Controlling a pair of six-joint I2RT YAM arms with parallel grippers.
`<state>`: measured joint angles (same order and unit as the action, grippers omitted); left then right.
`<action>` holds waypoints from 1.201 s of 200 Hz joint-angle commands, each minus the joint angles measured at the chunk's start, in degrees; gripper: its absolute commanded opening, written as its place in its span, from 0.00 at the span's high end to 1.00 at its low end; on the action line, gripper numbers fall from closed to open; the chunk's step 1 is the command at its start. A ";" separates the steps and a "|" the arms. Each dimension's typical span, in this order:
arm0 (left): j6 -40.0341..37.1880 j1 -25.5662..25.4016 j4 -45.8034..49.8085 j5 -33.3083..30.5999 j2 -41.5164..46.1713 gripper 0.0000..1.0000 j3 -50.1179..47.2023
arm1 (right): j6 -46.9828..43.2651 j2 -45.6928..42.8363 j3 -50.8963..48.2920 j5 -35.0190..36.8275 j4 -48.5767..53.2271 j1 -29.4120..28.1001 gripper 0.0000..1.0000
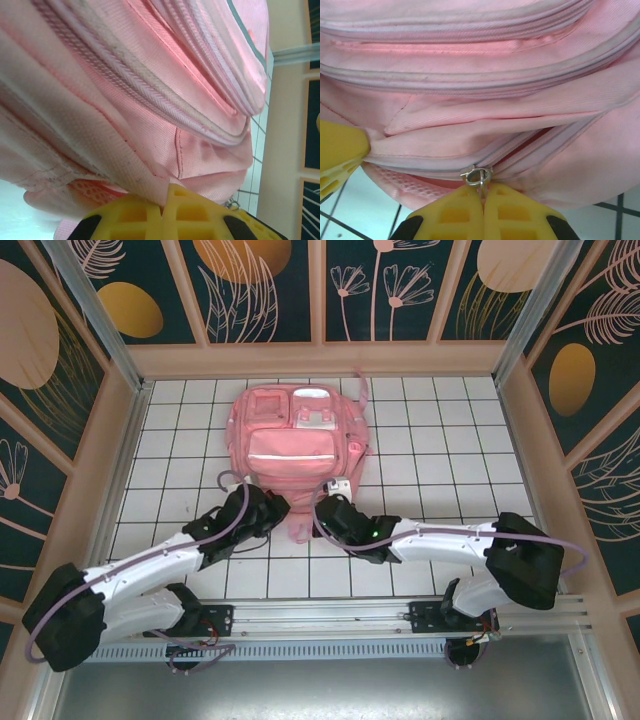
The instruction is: Pack the student bag
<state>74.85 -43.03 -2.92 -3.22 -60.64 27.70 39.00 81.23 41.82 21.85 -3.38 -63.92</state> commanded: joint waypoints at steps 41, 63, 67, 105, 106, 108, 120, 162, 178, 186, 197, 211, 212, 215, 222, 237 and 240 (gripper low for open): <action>-7.07 8.32 9.82 -8.11 7.63 1.00 -2.56 | -3.90 -0.39 -3.04 0.12 5.66 10.54 1.00; -8.96 10.09 10.26 -7.81 7.56 1.00 -1.90 | -5.22 1.11 -3.15 -0.37 5.40 12.92 1.00; -9.37 10.36 10.22 -7.77 7.48 1.00 -1.79 | -5.38 1.39 -3.07 -0.59 5.37 13.36 1.00; -13.50 13.95 11.96 -7.20 6.93 1.00 -0.23 | -7.07 4.20 -2.25 -0.71 4.80 16.63 1.00; -13.68 14.08 12.09 -7.22 6.94 1.00 -0.17 | -7.13 4.29 -2.22 -0.69 4.79 16.77 1.00; -13.94 14.39 12.31 -7.28 7.01 1.00 -0.08 | -7.24 4.37 -2.13 -0.71 4.79 16.87 1.00; -16.22 16.63 13.87 -7.82 7.49 1.00 0.61 | -7.89 5.06 -1.60 -0.80 4.83 18.12 1.00; -20.95 21.14 13.83 -2.21 7.73 1.00 2.85 | -11.26 5.42 -0.30 -5.13 1.76 18.60 1.00; -20.99 21.14 11.08 4.56 7.12 0.65 2.85 | -12.01 5.74 1.02 -5.60 1.87 17.68 1.00; -20.37 21.14 8.94 8.65 7.22 0.52 2.32 | -12.18 5.88 1.69 -5.46 2.08 17.12 1.00; -19.19 21.07 5.39 13.55 8.00 0.45 1.12 | -12.09 5.92 2.19 -5.23 2.18 16.48 1.00; -16.58 20.24 2.77 16.74 9.73 0.43 -0.13 | -11.96 5.75 2.55 -5.17 2.13 15.87 1.00; -16.36 20.12 2.76 16.75 9.87 0.43 -0.12 | -11.94 5.72 2.60 -5.16 2.09 15.86 1.00; -15.86 19.77 2.77 16.71 10.28 0.43 -0.29 | -11.93 5.76 2.64 -5.14 2.11 15.77 1.00; -14.93 18.83 2.74 16.66 11.13 0.44 -0.58 | -11.82 5.62 2.74 -4.99 2.08 15.54 1.00; -12.61 15.98 2.84 15.44 12.43 0.44 -0.90 | -11.63 5.18 2.69 -4.83 1.87 15.32 1.00; -12.09 15.26 2.71 15.22 12.59 0.44 -1.05 | -11.59 5.05 2.73 -4.77 1.88 15.32 1.00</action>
<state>58.78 -23.92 5.34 8.60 -50.50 27.46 27.92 86.96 42.65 14.96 -2.52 -47.83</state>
